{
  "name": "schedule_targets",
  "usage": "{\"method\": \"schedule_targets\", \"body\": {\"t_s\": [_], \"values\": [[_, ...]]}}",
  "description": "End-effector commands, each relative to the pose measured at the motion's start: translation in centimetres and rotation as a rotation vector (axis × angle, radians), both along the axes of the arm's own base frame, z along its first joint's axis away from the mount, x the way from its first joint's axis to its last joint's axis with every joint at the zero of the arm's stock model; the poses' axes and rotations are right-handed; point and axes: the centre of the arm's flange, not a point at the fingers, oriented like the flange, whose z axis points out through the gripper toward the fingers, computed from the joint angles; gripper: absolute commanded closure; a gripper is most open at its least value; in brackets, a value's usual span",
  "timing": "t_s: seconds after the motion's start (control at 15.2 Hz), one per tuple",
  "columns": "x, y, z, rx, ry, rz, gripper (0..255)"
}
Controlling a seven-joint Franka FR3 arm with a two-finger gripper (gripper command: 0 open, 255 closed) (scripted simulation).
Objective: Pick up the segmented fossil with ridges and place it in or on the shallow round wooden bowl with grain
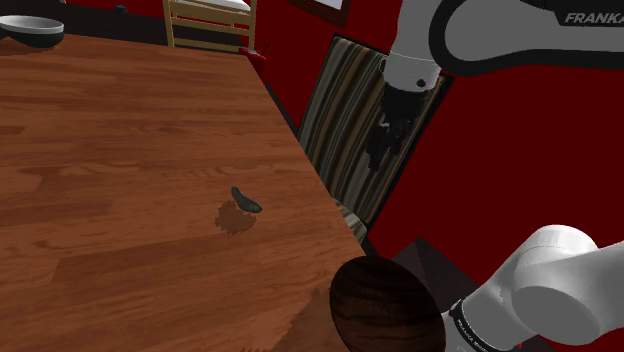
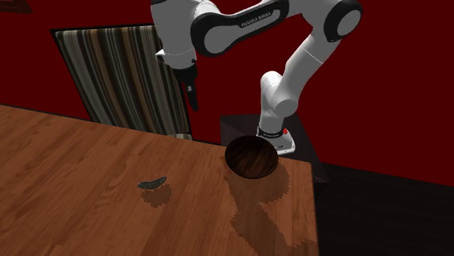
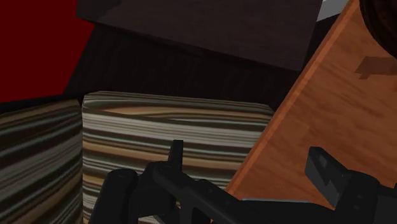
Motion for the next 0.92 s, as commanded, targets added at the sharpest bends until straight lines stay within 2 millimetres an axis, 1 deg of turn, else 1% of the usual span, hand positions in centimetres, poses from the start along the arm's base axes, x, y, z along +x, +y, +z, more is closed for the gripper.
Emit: {"method": "schedule_targets", "body": {"t_s": [0.0, 0.86], "values": [[1.2, 2.4, -0.5, 0.002, -0.001, 0.004, 0], [8.6, 16.8, -5.8, 0.008, -0.004, 0.032, 0]]}}
